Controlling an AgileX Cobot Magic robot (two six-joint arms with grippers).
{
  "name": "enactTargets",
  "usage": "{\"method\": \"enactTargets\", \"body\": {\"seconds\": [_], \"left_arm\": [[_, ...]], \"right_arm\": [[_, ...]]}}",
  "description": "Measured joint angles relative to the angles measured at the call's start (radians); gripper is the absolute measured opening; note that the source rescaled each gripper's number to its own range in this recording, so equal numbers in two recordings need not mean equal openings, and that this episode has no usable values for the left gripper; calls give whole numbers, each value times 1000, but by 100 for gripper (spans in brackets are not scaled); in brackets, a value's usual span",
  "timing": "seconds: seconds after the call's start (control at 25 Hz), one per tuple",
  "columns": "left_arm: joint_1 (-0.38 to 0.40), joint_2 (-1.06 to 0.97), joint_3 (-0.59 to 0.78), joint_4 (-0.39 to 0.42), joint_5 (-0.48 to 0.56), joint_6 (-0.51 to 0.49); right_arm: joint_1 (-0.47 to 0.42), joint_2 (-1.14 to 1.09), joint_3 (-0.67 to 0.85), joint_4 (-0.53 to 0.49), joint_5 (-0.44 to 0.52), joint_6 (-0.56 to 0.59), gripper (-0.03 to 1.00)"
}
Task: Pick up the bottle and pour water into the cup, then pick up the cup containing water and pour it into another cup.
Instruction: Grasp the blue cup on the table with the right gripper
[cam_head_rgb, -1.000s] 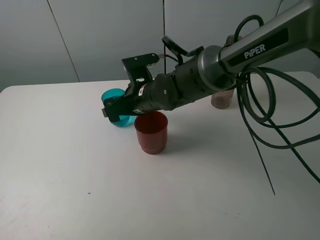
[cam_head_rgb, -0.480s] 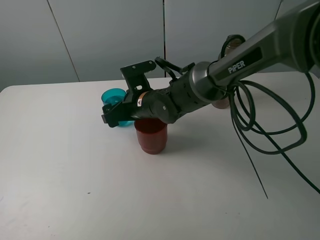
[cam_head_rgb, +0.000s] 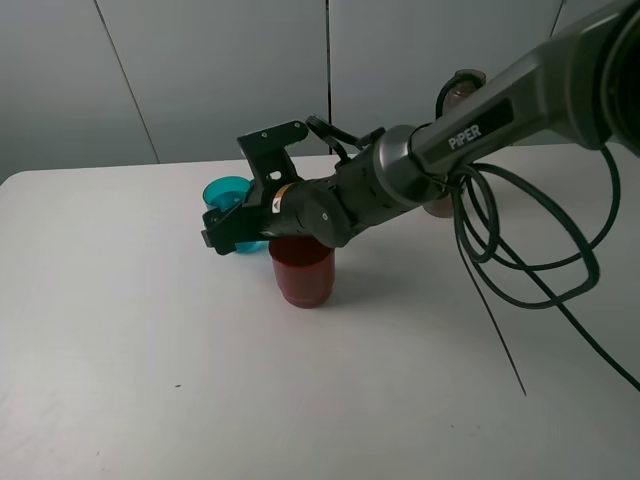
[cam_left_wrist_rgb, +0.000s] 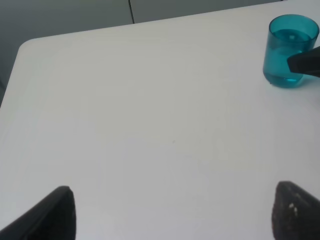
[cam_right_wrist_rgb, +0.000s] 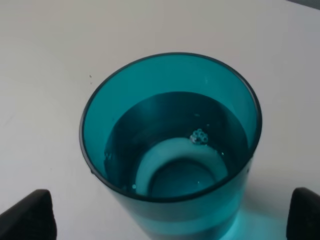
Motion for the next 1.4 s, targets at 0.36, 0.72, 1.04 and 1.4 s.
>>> {"method": "enactTargets", "body": {"seconds": [0.36,0.72,1.04,1.4], "left_arm": [[0,0,0,3,0,0],[0,0,0,6,0,0],[0,0,0,8,0,0],[0,0,0,8,0,0]], "right_arm": [[6,38,-93,-1,101,-2,100],[6,40,-101,-1,98,-19,100],[6,75,-121,33,98,-69,100],[6,79,-149,88,106,-180,100]]}}
